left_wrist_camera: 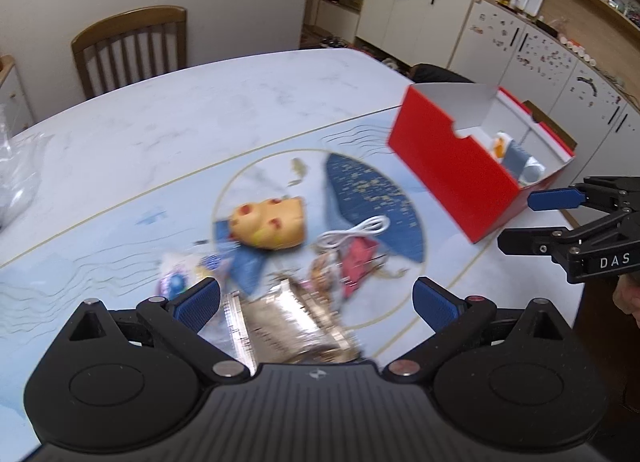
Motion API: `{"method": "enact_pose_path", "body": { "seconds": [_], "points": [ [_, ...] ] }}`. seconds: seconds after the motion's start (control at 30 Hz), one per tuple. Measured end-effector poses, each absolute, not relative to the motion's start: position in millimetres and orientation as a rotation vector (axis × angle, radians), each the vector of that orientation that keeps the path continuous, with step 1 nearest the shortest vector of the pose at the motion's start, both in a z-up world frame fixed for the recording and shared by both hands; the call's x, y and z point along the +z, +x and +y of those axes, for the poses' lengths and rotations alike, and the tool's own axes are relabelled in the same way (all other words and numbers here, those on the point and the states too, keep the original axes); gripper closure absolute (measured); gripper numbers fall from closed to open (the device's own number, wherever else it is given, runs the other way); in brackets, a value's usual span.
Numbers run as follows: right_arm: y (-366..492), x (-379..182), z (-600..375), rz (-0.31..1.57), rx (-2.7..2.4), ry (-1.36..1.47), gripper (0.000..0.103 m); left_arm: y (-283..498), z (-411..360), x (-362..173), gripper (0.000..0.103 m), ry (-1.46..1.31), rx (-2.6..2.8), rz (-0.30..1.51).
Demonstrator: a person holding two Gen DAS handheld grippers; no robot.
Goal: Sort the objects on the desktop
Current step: 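Withdraw both grippers from the shoebox back toward the table pile, then close left gripper on clear blueberry bread bag while right gripper grasps white USB cable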
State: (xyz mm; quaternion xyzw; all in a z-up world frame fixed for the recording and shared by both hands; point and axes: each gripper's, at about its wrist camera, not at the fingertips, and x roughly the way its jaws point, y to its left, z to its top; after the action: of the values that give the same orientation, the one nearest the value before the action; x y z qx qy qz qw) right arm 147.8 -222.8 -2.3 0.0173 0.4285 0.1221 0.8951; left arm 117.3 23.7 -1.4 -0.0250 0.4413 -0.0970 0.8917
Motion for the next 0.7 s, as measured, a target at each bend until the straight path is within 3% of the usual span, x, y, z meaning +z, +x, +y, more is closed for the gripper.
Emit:
{"method": "enact_pose_path", "body": {
  "seconds": [0.7],
  "points": [
    [185.0, -32.1, -165.3, 0.903, 0.269, -0.007, 0.019, 142.4, 81.6, -47.1, 0.000, -0.005, -0.079, 0.978]
  ]
}}
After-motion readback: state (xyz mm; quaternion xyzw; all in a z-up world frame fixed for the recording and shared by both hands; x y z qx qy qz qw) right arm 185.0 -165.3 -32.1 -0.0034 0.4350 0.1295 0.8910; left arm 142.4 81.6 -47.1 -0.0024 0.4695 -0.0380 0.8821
